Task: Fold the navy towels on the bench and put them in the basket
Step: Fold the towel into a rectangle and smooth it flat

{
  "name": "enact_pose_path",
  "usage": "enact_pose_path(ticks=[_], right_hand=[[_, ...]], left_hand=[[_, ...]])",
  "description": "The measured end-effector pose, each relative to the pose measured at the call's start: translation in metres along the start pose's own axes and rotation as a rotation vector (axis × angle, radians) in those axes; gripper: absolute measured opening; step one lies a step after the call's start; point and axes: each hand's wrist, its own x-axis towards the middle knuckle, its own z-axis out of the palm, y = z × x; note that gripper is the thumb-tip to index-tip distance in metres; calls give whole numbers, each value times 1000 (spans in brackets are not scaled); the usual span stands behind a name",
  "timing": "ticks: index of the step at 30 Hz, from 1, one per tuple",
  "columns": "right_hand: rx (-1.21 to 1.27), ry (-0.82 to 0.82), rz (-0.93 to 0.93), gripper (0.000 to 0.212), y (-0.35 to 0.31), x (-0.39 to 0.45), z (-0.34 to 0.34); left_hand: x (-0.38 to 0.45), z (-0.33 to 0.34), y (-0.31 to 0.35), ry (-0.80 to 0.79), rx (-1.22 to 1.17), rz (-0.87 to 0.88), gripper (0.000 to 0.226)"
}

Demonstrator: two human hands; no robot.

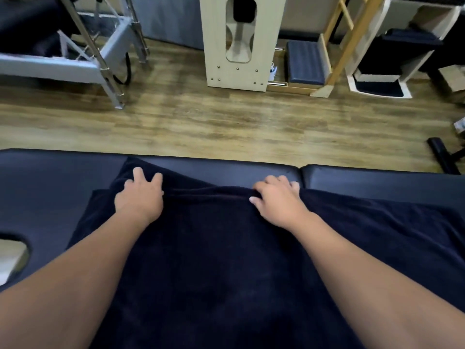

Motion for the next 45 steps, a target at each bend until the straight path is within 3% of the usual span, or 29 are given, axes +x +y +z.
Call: enact_pose_path(ticks=[4, 8, 10, 12, 15, 18, 21, 23, 26, 27, 29, 32, 36, 39, 42, 45], right_hand=[[20, -11, 13, 19, -53, 19, 0], [108, 126, 157, 25, -74, 33, -6], [104, 137, 157, 24, -82, 39, -6], [100, 103, 33, 23, -98, 45, -1], [134, -6, -177, 33, -136, 53, 7], [14, -67, -247, 38, -175, 60, 21], [-127, -5, -168, 28, -202, 69, 29], [-185, 43, -161, 28, -214, 72, 28], [-154, 72, -430, 44, -236, 70, 32], [-148, 35, -509, 51, -242, 68, 35], [-212, -18, -512, 65, -251, 67, 47], [-263, 2, -354, 71, -261, 76, 59], [-270, 17, -267, 68, -285, 82, 55], [-298, 79, -506, 73, -298, 74, 49], [-361, -90, -770, 68, -306, 72, 49], [-399, -250, -713, 75, -317, 78, 50]], left_hand=[[18, 0, -40, -10, 92, 74, 27], [23, 0, -67, 114, -282, 94, 7], [21, -1, -79, 242, -330, 138, 9], [23, -1, -89, 317, -312, 125, 10], [26, 0, -103, 122, -211, 88, 31], [20, 7, -119, 38, -39, 93, 26], [13, 11, -137, 112, 63, 5, 30], [4, 18, -145, 260, 54, 5, 36], [-21, 35, -146, 434, -31, 203, 27], [-30, 41, -143, 343, -53, 250, 40], [-44, 52, -136, 52, -71, 166, 72], [-47, 57, -137, -139, -104, -21, 85], [-60, 52, -138, -52, -4, -22, 66], [-87, 58, -144, 151, -70, -55, 37], [-114, 65, -152, 101, -177, -202, 54], [-141, 74, -161, 12, -198, -291, 72]])
